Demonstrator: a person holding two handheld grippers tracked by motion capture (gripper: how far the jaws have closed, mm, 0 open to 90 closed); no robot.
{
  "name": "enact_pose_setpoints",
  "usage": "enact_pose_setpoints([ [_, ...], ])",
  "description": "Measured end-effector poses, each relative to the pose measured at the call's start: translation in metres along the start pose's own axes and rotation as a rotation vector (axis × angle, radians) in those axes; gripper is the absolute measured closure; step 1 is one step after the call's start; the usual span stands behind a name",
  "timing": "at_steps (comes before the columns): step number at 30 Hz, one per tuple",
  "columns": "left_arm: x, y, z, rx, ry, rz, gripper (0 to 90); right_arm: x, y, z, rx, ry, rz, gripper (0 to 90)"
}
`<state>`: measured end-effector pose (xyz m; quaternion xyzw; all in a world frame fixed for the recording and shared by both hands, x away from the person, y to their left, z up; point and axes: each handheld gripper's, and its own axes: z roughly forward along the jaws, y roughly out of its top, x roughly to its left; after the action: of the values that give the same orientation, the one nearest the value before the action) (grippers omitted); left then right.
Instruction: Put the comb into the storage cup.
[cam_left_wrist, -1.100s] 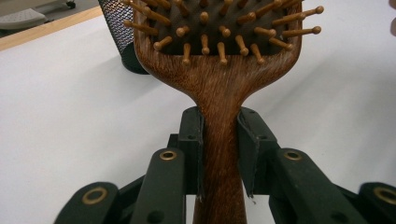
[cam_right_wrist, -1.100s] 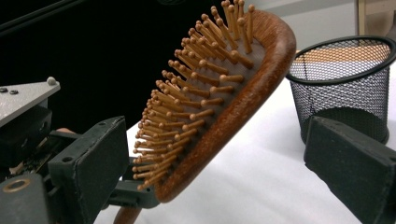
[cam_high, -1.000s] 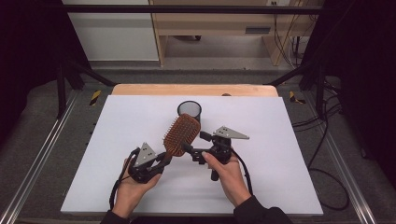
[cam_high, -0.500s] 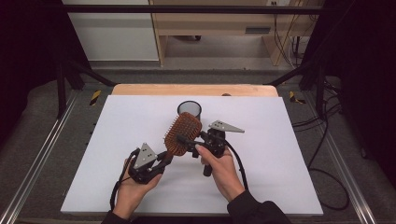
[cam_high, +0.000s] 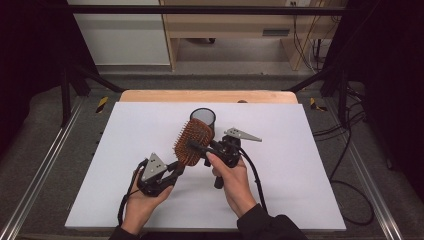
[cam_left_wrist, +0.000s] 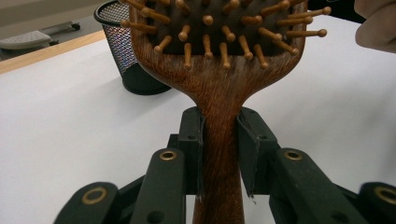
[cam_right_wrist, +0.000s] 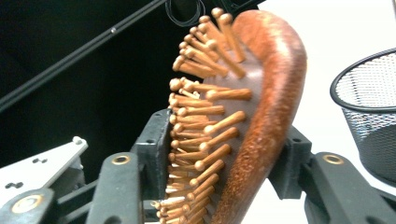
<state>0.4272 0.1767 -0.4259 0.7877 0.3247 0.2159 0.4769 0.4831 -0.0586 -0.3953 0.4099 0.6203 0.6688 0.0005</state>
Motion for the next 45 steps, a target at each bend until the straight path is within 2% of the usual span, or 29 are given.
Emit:
enact_pose_setpoints([
  [6, 0.000, -0.002, 0.001, -0.021, -0.006, -0.035, 73.0, 0.004, 0.003, 0.002, 0.000, 0.001, 0.023, 54.8],
  [9, 0.000, -0.001, 0.000, -0.044, 0.000, -0.045, 72.7, 0.007, 0.006, 0.002, -0.003, 0.002, 0.018, 55.8],
  [12, 0.003, -0.001, -0.001, -0.058, 0.005, -0.077, 70.0, 0.010, 0.010, 0.002, -0.009, 0.003, 0.014, 56.2],
  [17, 0.008, -0.005, -0.002, -0.077, 0.003, -0.116, 53.2, 0.008, 0.020, 0.000, -0.028, -0.008, 0.005, 56.3],
  [20, 0.010, -0.005, -0.006, -0.105, 0.016, -0.130, 40.6, 0.003, 0.029, -0.005, -0.035, -0.038, -0.009, 56.2],
  [24, 0.014, -0.006, -0.015, -0.137, 0.053, -0.137, 27.4, -0.005, 0.040, -0.013, -0.052, -0.063, -0.012, 56.1],
  [25, 0.016, -0.007, -0.018, -0.132, 0.054, -0.142, 24.3, -0.008, 0.043, -0.015, -0.056, -0.070, -0.016, 56.0],
  [28, 0.017, -0.013, -0.024, -0.106, 0.111, -0.145, 9.0, -0.015, 0.049, -0.022, -0.060, -0.078, -0.015, 55.7],
  [29, 0.017, -0.016, -0.027, -0.107, 0.118, -0.147, 6.7, -0.018, 0.051, -0.024, -0.060, -0.078, -0.018, 55.6],
  [34, 0.023, -0.028, -0.046, -0.135, 0.148, -0.157, 5.5, -0.028, 0.061, -0.034, -0.076, -0.096, 0.002, 55.6],
  [36, 0.027, -0.032, -0.053, -0.149, 0.181, -0.160, 5.2, -0.030, 0.066, -0.035, -0.079, -0.104, 0.011, 55.5],
  [39, 0.033, -0.035, -0.060, -0.179, 0.209, -0.188, 5.2, -0.030, 0.074, -0.033, -0.084, -0.111, 0.011, 55.4],
  [43, 0.038, -0.038, -0.060, -0.189, 0.218, -0.208, 5.1, -0.026, 0.089, -0.027, -0.094, -0.117, 0.002, 55.3],
  [45, 0.039, -0.039, -0.060, -0.189, 0.218, -0.205, 5.1, -0.026, 0.098, -0.023, -0.099, -0.121, -0.004, 55.3],
])
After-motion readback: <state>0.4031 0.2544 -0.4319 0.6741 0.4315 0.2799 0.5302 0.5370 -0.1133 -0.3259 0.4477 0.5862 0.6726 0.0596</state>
